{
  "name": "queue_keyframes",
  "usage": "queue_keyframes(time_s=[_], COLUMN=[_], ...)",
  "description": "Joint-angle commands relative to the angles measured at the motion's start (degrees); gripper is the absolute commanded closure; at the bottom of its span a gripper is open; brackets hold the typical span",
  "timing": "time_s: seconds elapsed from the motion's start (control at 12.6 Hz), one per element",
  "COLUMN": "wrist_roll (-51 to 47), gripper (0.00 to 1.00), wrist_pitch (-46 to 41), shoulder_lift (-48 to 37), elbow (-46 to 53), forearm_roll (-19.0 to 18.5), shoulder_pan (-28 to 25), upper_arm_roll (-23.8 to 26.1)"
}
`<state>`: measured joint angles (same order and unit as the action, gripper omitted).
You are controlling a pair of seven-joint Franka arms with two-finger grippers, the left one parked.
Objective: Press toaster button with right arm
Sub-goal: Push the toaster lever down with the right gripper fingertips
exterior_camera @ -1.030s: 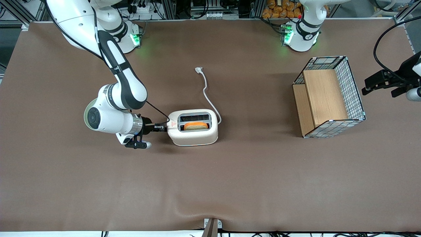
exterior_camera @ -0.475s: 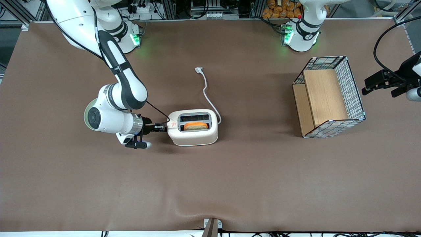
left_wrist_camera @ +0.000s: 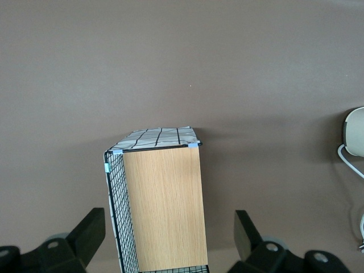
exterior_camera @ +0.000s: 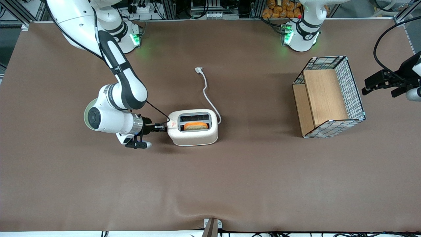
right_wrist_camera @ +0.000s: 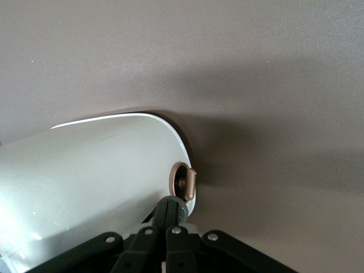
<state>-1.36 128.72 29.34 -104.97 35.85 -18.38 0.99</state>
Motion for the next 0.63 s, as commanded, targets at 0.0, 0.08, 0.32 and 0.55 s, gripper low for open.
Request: queue_keyframes(time_s=[0.0, 0.08, 0.32, 0.55], wrist_roll=[2.1, 2.1, 2.1, 3.7], gripper=[1.0, 1.0, 1.0, 1.0], wrist_pitch=[2.9, 2.9, 2.7, 2.0], shoulder_lift=[2.1, 2.1, 2.0, 1.6], elbow=[-1.0, -1.0, -1.0, -0.8], forearm_roll=[1.3, 1.3, 1.3, 1.3], shoulder_pan=[-1.6, -1.6, -1.3, 0.0], upper_arm_roll=[-0.5, -0.5, -0.5, -0.5])
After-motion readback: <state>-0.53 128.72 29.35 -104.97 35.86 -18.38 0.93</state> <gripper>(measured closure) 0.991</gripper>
